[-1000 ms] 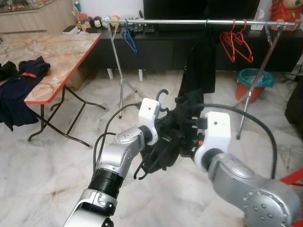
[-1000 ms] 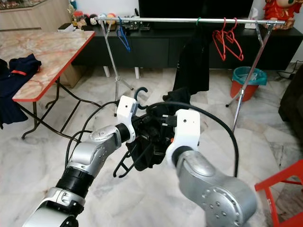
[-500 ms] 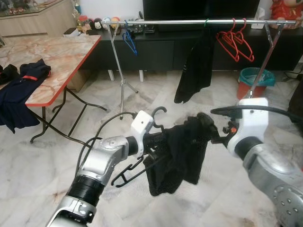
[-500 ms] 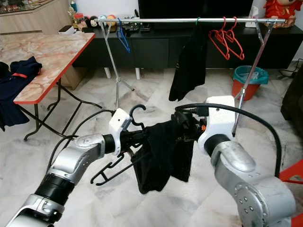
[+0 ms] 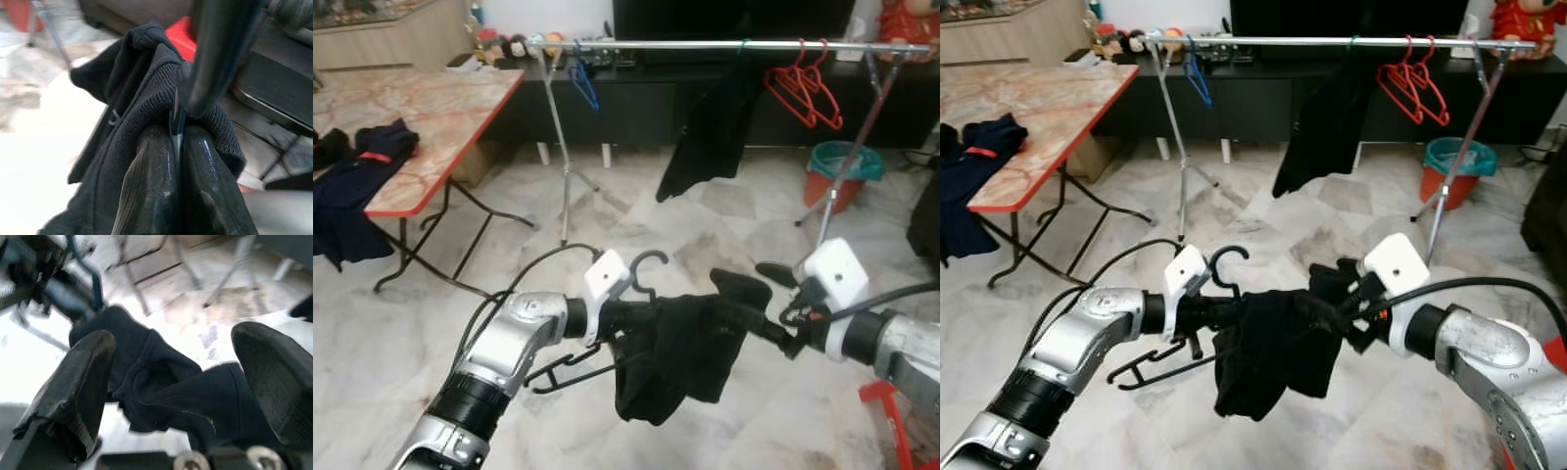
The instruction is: Hang hanger
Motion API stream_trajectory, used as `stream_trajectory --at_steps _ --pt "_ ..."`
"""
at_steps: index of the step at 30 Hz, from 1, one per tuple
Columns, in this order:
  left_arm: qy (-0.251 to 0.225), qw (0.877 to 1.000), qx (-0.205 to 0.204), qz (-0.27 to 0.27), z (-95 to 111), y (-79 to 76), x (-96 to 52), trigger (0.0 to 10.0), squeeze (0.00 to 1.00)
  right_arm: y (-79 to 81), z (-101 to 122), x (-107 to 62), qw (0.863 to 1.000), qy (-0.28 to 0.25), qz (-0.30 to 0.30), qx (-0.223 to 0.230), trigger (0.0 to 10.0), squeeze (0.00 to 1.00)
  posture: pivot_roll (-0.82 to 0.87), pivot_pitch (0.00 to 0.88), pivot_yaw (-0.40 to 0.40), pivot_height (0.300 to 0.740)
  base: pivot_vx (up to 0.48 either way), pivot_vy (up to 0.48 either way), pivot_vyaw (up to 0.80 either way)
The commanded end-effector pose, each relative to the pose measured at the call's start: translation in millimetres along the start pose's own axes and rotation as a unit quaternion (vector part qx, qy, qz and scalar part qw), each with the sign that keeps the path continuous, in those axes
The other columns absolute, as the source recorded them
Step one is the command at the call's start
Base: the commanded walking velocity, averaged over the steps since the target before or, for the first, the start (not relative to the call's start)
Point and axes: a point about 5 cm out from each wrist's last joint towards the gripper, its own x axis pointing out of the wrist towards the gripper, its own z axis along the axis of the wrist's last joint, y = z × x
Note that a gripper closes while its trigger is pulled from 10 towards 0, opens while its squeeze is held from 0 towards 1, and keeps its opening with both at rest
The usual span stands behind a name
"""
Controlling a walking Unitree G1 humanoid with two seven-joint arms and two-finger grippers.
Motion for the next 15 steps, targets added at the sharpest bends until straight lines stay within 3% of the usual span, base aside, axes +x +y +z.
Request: stream_trajectory --at_steps 1,11,15 --pt "-0.010 0.999 0.028 -0.038 11 -6.8 -1.5 10.0 0.00 -0.8 -5 -3.5 0.998 0.013 0.054 -0.026 10.0 0.00 -0.09 0.000 0.038 0.740 0.000 0.000 0.00" --pt "-0.003 0.996 0.041 -0.079 15 -12.6 -4.0 10.0 0.00 -9.0 -22 -9.8 0.986 0.062 0.129 -0.085 10.0 0.00 -0.09 0.000 0.030 0.740 0.000 0.000 0.00" --pt "0.001 0.995 0.045 -0.088 16 -13.7 -5.7 10.0 0.00 -15.7 -26 -7.9 0.984 0.065 0.126 -0.105 10.0 0.00 -0.08 0.000 0.028 0.740 0.000 0.000 0.00"
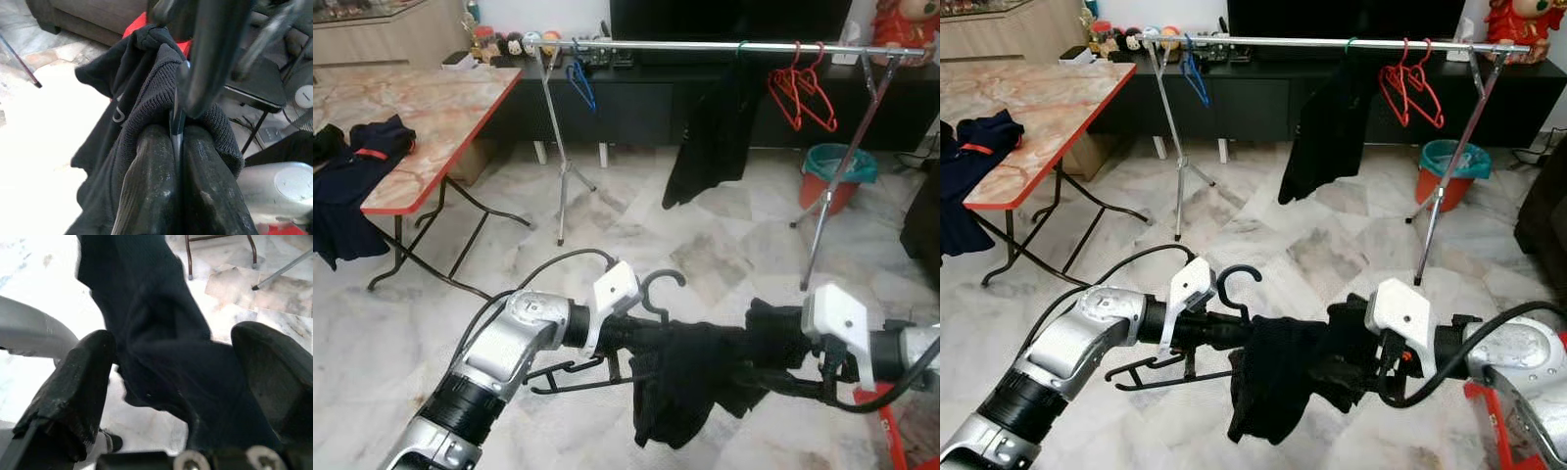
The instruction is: Hang hanger
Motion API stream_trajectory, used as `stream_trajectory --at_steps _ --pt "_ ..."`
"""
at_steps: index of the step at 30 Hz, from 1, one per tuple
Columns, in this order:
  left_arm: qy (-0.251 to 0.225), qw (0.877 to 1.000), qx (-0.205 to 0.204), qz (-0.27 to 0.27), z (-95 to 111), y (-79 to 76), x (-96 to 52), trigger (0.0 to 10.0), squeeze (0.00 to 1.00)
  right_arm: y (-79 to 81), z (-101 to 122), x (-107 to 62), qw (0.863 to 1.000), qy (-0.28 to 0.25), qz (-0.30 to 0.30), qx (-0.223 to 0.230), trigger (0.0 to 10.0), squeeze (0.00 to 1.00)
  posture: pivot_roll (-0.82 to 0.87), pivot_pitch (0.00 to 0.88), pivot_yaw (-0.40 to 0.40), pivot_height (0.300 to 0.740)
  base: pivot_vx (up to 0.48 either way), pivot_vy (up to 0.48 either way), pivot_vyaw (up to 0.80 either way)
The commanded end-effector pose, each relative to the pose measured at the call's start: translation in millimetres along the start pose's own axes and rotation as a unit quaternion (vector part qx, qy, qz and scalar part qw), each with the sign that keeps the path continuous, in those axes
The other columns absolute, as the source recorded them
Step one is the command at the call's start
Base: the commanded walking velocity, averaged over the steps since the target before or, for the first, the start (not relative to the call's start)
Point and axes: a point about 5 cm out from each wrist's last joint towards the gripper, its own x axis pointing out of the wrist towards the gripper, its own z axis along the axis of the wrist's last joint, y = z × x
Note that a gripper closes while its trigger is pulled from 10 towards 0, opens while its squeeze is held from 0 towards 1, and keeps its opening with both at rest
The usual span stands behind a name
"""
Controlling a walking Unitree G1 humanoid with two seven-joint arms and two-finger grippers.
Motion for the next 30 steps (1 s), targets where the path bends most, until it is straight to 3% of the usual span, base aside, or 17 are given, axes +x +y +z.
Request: stream_trajectory --at_steps 1,7,13,21,22,23,24,25,30 --pt "-0.013 1.000 0.012 -0.018 10 -2.7 -0.5 10.0 0.00 -2.3 2 0.7 1.000 0.000 0.009 -0.022 10.0 0.00 -0.08 0.000 0.028 0.740 0.000 0.000 0.00" --pt "-0.012 0.999 0.013 -0.032 12 -6.6 -0.9 10.0 0.00 -3.0 -8 9.2 0.999 0.016 0.021 -0.038 10.0 0.00 -0.07 0.000 0.032 0.740 0.000 0.000 0.00" --pt "-0.012 0.999 0.015 -0.044 16 -8.8 -1.6 10.0 0.00 3.8 -7 20.9 0.997 -0.010 0.057 -0.044 10.0 0.00 -0.06 0.000 0.042 0.740 0.000 0.000 0.00" --pt "-0.016 0.998 0.019 -0.057 23 -11.7 3.0 10.0 0.00 1.1 -8 31.7 0.997 -0.023 0.064 -0.047 10.0 0.00 -0.05 0.000 0.044 0.740 0.000 0.000 0.00" --pt "-0.017 0.998 0.019 -0.058 23 -11.8 3.0 10.0 0.00 1.6 -8 31.8 0.996 -0.021 0.068 -0.047 9.0 0.00 -0.05 0.000 0.044 0.740 0.000 0.000 0.00" --pt "-0.017 0.998 0.020 -0.058 23 -11.8 3.0 10.0 0.00 2.2 -9 31.8 0.996 -0.017 0.073 -0.048 4.5 0.00 -0.05 0.000 0.044 0.740 0.000 0.000 0.00" --pt "-0.017 0.998 0.020 -0.059 23 -11.8 3.1 10.0 0.00 2.1 -10 31.7 0.996 -0.012 0.075 -0.050 1.2 0.00 -0.05 0.000 0.044 0.740 0.000 0.000 0.00" --pt "-0.017 0.998 0.020 -0.059 23 -11.9 3.0 10.0 0.00 1.5 -11 31.6 0.996 -0.009 0.074 -0.049 0.0 0.00 -0.05 0.000 0.044 0.740 0.000 0.000 0.00" --pt "-0.015 0.998 0.019 -0.062 23 -12.9 2.8 10.0 0.00 -1.0 -13 30.6 0.995 -0.001 0.076 -0.058 0.0 0.00 -0.05 0.000 0.044 0.740 0.000 0.000 0.00"
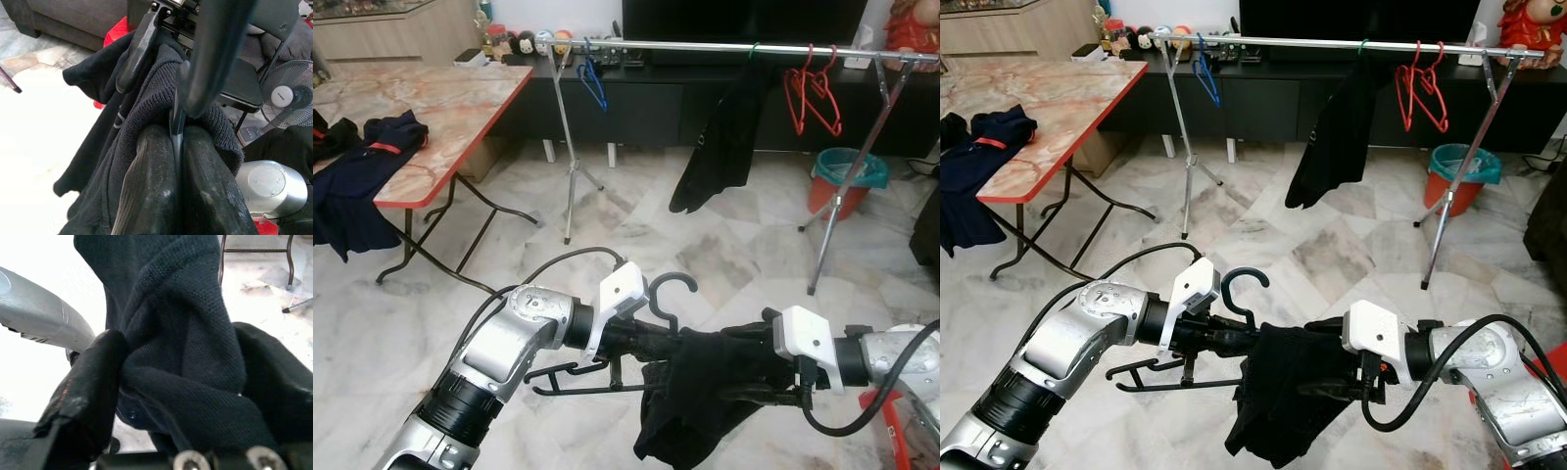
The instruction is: Hang hanger
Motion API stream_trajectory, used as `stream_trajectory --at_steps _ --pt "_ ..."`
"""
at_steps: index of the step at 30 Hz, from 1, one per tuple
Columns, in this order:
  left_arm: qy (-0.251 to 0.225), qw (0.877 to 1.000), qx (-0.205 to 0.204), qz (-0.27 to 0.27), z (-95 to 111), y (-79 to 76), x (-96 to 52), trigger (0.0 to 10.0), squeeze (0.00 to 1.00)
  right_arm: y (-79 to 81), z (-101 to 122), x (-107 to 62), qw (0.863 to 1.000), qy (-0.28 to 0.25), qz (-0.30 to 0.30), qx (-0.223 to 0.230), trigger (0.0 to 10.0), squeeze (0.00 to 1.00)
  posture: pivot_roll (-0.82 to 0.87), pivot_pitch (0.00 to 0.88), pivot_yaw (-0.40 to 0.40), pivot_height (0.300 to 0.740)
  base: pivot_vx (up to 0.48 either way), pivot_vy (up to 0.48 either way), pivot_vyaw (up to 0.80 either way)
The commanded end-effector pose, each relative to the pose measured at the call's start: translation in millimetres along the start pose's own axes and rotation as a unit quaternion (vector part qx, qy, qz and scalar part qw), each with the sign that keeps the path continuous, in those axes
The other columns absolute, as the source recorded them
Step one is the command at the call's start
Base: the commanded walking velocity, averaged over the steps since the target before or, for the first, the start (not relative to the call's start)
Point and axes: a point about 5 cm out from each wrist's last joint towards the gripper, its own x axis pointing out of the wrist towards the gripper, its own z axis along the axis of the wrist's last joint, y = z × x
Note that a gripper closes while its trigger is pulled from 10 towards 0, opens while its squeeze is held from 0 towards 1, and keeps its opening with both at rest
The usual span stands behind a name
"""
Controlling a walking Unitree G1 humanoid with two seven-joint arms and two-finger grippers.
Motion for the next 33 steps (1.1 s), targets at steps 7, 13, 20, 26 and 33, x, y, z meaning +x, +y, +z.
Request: stream_trajectory --at_steps 7,13,20,26,33 --pt "-0.010 0.999 0.024 -0.018 12 -3.8 -0.2 10.0 0.00 -3.9 0 0.0 0.999 0.022 0.017 -0.021 0.0 0.00 -0.05 0.000 0.042 0.740 0.000 0.000 0.00" --pt "-0.009 0.999 0.022 -0.021 12 -4.4 -0.6 10.0 0.00 -2.8 0 1.8 0.999 0.021 0.027 -0.024 0.0 0.00 -0.05 0.000 0.044 0.740 0.000 0.000 0.00" --pt "-0.008 0.999 0.023 -0.025 13 -5.5 1.0 10.0 0.00 -1.5 1 4.9 0.999 0.018 0.036 -0.025 0.0 0.00 -0.05 0.000 0.047 0.740 0.000 0.000 0.00" --pt "-0.010 0.999 0.025 -0.026 13 -5.4 2.9 10.0 0.00 0.5 2 7.6 0.999 0.016 0.043 -0.023 0.0 0.00 -0.05 0.000 0.046 0.740 0.000 0.000 0.00" --pt "-0.017 0.999 0.032 -0.032 14 -7.4 3.0 10.0 0.00 1.6 3 11.4 0.998 0.013 0.050 -0.021 0.0 0.00 -0.05 0.000 0.047 0.740 0.000 0.000 0.00"
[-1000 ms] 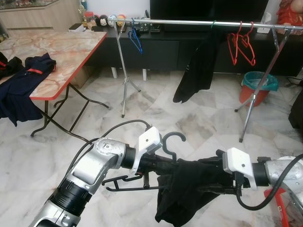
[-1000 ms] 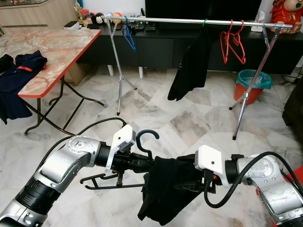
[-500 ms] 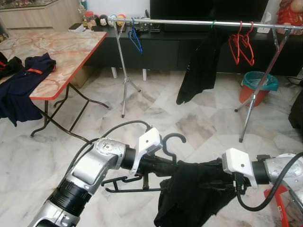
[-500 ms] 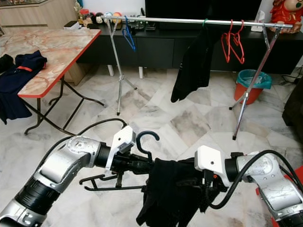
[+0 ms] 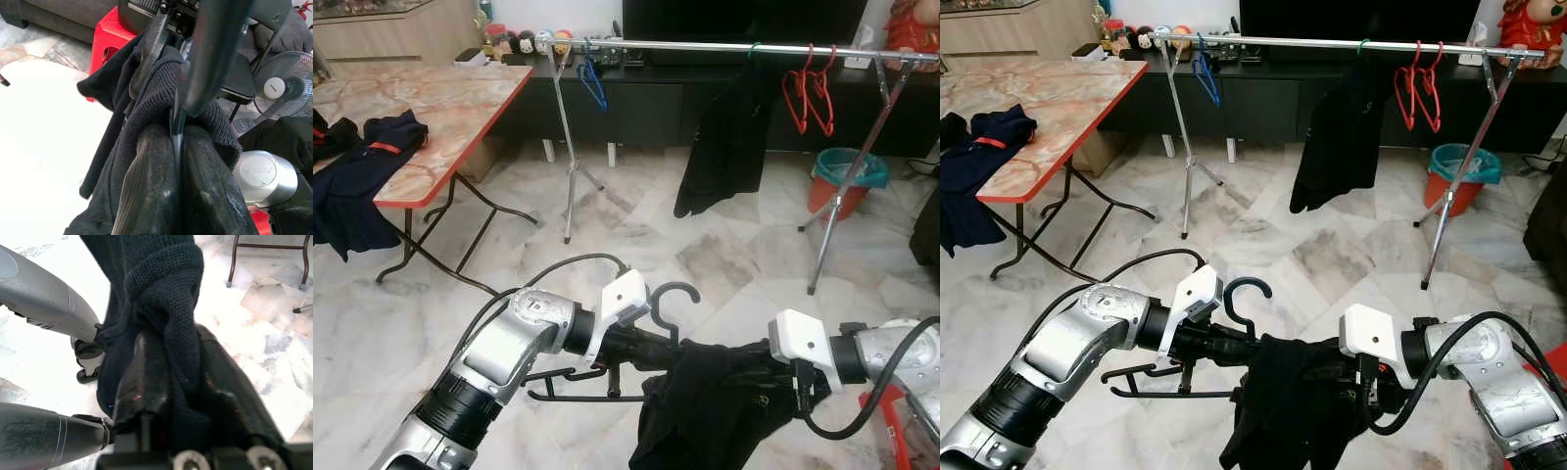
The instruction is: Hang hanger
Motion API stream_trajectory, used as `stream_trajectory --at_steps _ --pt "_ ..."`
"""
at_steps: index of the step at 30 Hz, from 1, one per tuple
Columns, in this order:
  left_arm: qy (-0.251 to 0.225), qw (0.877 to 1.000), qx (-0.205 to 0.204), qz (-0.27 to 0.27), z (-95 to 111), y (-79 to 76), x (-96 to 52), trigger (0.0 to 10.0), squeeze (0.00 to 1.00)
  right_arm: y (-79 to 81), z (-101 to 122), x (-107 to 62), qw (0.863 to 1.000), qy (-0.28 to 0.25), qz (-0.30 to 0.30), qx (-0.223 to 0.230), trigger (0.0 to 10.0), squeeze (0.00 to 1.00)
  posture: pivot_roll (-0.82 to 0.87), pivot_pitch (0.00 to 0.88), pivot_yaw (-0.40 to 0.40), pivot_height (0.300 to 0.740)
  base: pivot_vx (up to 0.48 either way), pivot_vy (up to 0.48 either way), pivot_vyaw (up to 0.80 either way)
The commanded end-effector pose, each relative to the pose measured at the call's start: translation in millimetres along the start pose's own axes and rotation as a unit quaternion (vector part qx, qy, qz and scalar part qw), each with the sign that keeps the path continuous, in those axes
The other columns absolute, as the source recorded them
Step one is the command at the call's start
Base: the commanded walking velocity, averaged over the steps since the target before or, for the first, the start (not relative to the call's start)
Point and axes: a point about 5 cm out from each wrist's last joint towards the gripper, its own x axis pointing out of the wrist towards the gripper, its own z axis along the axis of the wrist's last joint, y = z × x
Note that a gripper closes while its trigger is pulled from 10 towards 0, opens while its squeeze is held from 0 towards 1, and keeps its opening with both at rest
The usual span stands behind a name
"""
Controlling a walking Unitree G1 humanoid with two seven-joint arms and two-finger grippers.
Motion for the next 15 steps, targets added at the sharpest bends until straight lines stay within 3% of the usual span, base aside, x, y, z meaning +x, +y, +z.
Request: stream_trajectory --at_steps 1,10,11,12,13,15 --pt "-0.027 0.999 0.038 -0.012 17.1 -3.3 -1.1 10.0 0.00 4.3 3.4 8.7 1.000 -0.003 0.026 -0.008 0.0 0.00 -0.04 0.000 0.047 0.740 0.000 0.000 0.00" --pt "-0.027 0.999 0.043 -0.017 17.5 -3.6 0.4 10.0 0.00 6.3 4.0 11.0 0.999 -0.003 0.035 -0.008 0.0 0.00 -0.05 0.000 0.050 0.740 0.000 0.000 0.00" --pt "-0.031 0.999 0.041 -0.017 17.8 -3.2 0.7 10.0 0.58 6.4 4.0 11.4 0.999 -0.003 0.035 -0.008 0.0 0.00 -0.05 0.000 0.051 0.740 0.000 0.000 0.00" --pt "-0.031 0.999 0.041 -0.017 17.8 -3.2 0.7 10.0 0.58 6.4 4.0 11.4 0.999 -0.003 0.035 -0.008 0.0 0.00 -0.05 0.000 0.051 0.740 0.000 0.000 0.00" --pt "-0.036 0.999 0.030 -0.021 17.9 -3.1 1.1 10.0 1.00 6.1 4.3 12.7 0.999 -0.004 0.035 -0.008 0.0 0.00 -0.05 0.000 0.051 0.740 0.000 0.000 0.00" --pt "-0.035 0.999 0.030 -0.024 17.8 -4.2 1.1 10.0 1.00 5.8 4.6 14.4 0.999 -0.005 0.035 -0.009 0.0 0.00 -0.05 0.000 0.052 0.740 0.000 0.000 0.00"
